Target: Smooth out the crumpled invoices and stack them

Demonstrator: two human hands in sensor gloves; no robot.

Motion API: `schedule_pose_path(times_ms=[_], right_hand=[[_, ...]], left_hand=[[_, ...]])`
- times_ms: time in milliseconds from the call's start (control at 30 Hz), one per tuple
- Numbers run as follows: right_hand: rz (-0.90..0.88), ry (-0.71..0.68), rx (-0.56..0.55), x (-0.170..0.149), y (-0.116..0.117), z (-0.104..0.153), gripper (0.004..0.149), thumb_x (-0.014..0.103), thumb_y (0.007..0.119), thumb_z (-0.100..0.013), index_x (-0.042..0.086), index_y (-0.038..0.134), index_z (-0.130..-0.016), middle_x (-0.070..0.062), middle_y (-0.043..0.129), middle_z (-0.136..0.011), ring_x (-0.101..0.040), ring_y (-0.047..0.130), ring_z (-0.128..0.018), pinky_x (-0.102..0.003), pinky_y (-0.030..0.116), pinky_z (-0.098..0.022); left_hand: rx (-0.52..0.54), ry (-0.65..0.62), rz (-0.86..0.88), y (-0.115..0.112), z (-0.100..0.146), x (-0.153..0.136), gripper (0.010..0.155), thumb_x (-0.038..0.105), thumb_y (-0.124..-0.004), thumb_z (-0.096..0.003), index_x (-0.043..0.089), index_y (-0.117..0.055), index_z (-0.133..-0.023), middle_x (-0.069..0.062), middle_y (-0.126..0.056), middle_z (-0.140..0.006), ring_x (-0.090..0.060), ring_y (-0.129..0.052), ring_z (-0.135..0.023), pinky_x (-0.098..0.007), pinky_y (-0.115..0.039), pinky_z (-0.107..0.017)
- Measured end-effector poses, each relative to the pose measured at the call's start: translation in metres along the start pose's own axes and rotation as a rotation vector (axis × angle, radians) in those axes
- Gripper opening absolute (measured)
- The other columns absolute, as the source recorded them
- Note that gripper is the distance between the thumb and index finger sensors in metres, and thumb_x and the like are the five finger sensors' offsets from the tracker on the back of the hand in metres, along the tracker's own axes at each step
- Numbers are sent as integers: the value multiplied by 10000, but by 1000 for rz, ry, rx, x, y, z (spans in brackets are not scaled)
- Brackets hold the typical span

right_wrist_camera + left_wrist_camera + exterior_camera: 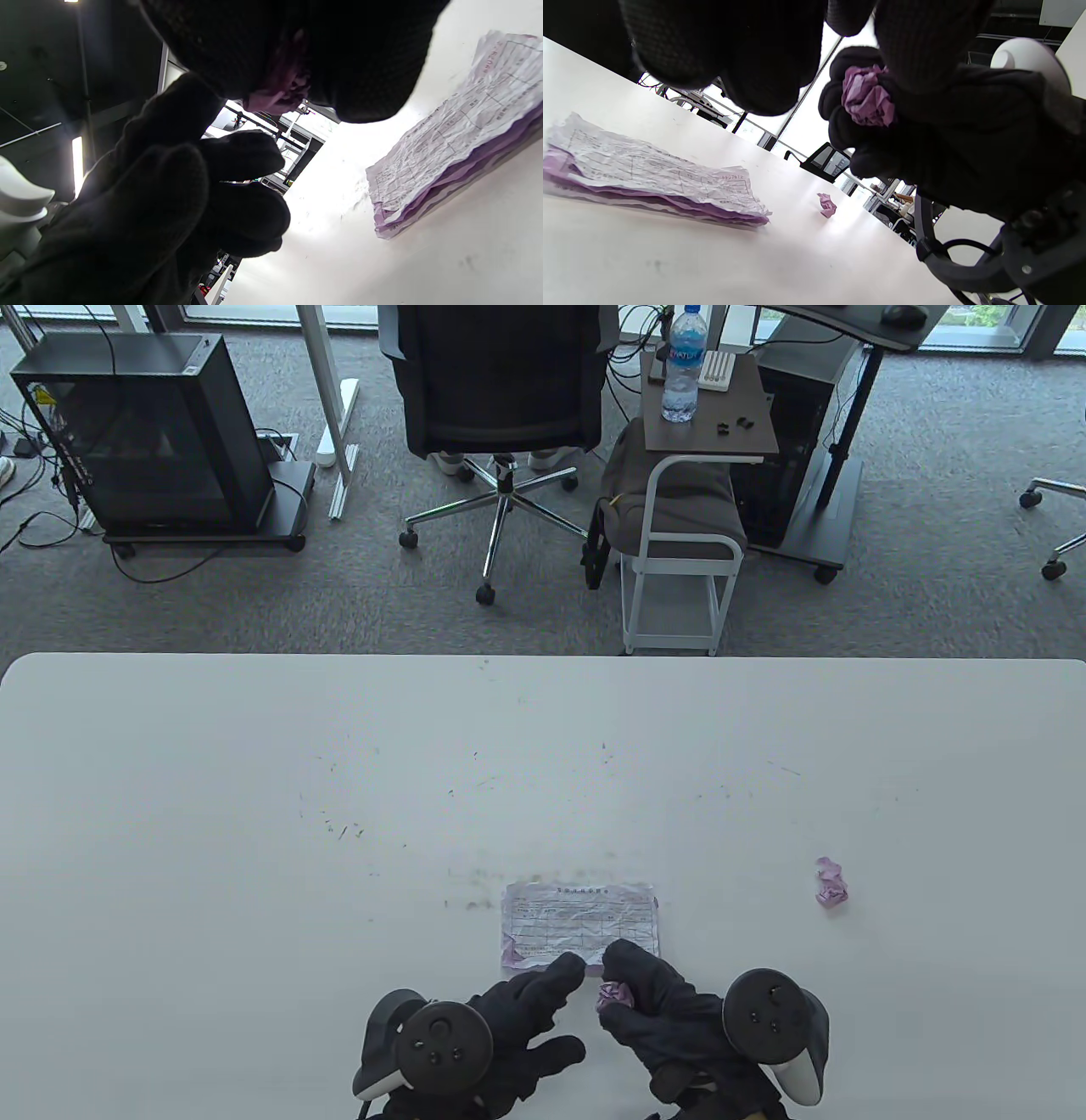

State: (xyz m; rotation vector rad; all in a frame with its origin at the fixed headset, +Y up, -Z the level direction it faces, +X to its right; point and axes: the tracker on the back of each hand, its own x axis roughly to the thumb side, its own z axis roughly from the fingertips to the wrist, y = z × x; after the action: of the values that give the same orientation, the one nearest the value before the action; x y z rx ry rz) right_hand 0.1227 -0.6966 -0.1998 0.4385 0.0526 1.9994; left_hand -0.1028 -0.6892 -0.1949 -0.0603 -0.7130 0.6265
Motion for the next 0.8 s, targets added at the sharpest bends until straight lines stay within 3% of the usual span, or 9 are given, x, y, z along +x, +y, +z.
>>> schedule_pose_path(times_ms=[100,167,300,367,467,633,800], right_hand=[[-44,-5,24,-1,9,3,637,214,868,-458,46,517,-962,-298,673,-902,-369,877,-672,-342,916,-446],[-81,-10,-37,0,8,3,628,284,888,-441,38,577,-928,-294,743,-837,-333,945,-588,-297,956,-374],[-132,-9,-11,-3,7,3,570,410,811,-467,46,673,-884,-274,849,-743,-280,1008,-472,-251,976,-261],[-218,-4,-15,-7,7,3,533,384,782,-488,39,689,-883,-287,861,-734,-300,1007,-460,-282,963,-244],[-264,-6,8,-8,4,2,438,257,797,-502,41,710,-873,-283,878,-712,-302,1002,-448,-312,945,-232],[-196,-63,-55,-6,-1,1,414,281,771,-487,73,730,-843,-209,917,-652,-247,1007,-398,-301,932,-195],[-151,-31,-106,-8,-7,3,397,267,758,-489,77,724,-836,-203,912,-656,-246,1007,-403,-301,934,-196]], left_hand=[[6,-41,-80,-6,-3,9,772,432,-869,-493,177,-483,-1111,-168,-735,-952,-316,-966,-651,-492,-825,-482],[53,-57,-110,-6,-2,13,726,386,-869,-500,163,-506,-1087,-148,-764,-918,-295,-982,-626,-481,-839,-471],[120,-84,-17,-2,1,11,571,323,-823,-528,114,-621,-1019,-144,-824,-851,-269,-1010,-572,-469,-859,-454],[120,-76,63,0,2,7,531,292,-795,-542,113,-631,-1015,-155,-824,-857,-269,-1013,-587,-472,-862,-469],[130,-62,216,1,4,-1,486,261,-773,-551,122,-668,-1005,-165,-844,-849,-278,-1027,-595,-481,-867,-479],[101,-30,492,-3,3,-16,462,290,-730,-583,127,-660,-1009,-161,-837,-876,-298,-1022,-636,-502,-850,-512],[173,30,626,1,9,-29,457,293,-709,-595,155,-635,-1025,-177,-771,-941,-323,-982,-709,-521,-822,-548]])
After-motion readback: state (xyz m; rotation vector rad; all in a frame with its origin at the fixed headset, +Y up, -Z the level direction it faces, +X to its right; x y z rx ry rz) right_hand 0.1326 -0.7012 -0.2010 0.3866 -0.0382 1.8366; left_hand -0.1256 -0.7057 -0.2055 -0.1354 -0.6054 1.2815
